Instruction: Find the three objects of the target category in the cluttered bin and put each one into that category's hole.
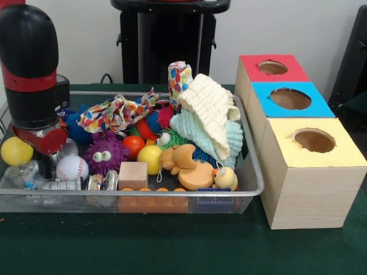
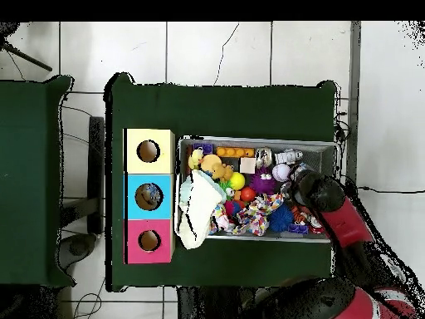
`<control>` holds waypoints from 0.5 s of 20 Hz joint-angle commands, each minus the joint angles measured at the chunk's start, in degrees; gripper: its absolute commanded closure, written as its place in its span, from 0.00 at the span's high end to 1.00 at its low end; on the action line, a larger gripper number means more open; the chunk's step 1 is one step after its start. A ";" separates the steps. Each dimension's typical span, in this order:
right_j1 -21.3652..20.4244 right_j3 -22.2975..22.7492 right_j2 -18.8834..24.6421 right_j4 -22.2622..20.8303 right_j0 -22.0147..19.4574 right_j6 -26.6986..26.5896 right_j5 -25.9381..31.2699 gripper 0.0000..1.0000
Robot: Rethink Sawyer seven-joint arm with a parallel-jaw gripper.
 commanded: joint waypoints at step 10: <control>-1.20 20.03 3.63 7.61 3.79 25.95 -3.82 0.00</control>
